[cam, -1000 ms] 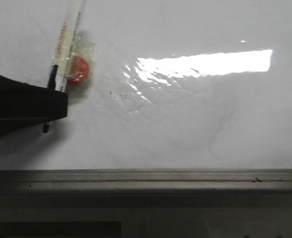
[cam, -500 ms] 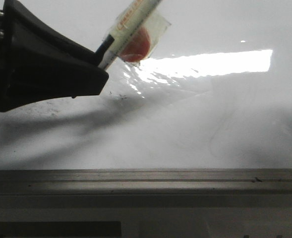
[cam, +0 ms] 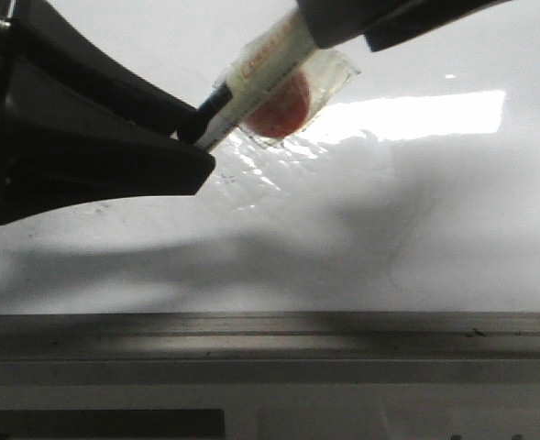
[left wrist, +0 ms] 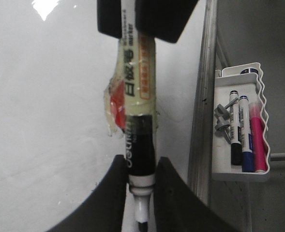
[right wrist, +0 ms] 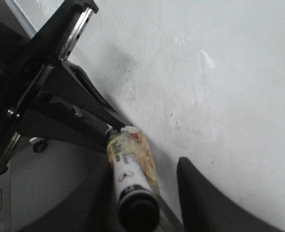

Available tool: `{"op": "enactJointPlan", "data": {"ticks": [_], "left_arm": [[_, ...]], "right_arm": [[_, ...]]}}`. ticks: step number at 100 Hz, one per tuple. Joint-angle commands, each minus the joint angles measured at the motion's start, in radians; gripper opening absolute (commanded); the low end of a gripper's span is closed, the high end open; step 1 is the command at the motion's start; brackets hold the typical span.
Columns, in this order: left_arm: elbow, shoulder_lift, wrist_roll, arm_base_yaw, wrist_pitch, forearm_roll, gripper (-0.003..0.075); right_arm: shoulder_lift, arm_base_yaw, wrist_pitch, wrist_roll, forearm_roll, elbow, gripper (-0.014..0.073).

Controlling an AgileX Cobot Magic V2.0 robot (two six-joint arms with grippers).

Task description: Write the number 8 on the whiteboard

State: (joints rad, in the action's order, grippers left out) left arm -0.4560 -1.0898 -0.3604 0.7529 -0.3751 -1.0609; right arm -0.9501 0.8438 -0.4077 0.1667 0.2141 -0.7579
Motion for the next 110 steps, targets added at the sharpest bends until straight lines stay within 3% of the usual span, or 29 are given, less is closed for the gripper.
{"op": "enactJointPlan", "data": {"ticks": [1,18,25,32,36,43,54,68,86,110], "left_arm": [[-0.033,0.019,-0.003,0.007,-0.058,0.020,-0.0020],[-0.033,0.019,-0.003,0.007,-0.059,0.020,0.0014],[-0.033,0.019,-0.005,0.007,-0.063,0.020,0.0125],[-0.033,0.019,-0.033,0.007,-0.063,0.020,0.0319],[-0.033,0.019,-0.054,0.007,-0.056,0.020,0.0391],[-0.033,0.030,-0.129,0.007,-0.035,0.020,0.0461],[-0.030,0.099,-0.256,0.007,0.021,0.020,0.0449],[-0.027,0.267,-0.316,0.007,0.172,0.039,0.0428],[-0.027,0.500,-0.317,0.007,0.375,0.144,0.0428],[-0.027,0.612,-0.317,0.007,0.450,0.171,0.0427]], "right_arm": [[-0.008,0.002,0.073,0.009,0.036,-0.039,0.0192],[-0.035,0.002,0.041,0.009,0.063,-0.039,-0.0013],[-0.041,0.002,0.044,0.009,0.069,-0.039,-0.0070],[-0.041,0.002,0.051,0.009,0.071,-0.039,-0.0070],[-0.041,0.002,0.054,0.009,0.071,-0.039,-0.0071],[-0.041,0.002,0.049,0.009,0.071,-0.039,-0.0071],[-0.041,0.002,0.047,0.007,0.074,-0.039,-0.0071],[-0.040,0.002,0.047,-0.006,0.081,-0.045,-0.0070],[-0.040,-0.014,0.047,-0.025,0.081,-0.104,-0.0062],[-0.080,-0.148,-0.029,-0.045,0.081,-0.236,-0.0061]]}}
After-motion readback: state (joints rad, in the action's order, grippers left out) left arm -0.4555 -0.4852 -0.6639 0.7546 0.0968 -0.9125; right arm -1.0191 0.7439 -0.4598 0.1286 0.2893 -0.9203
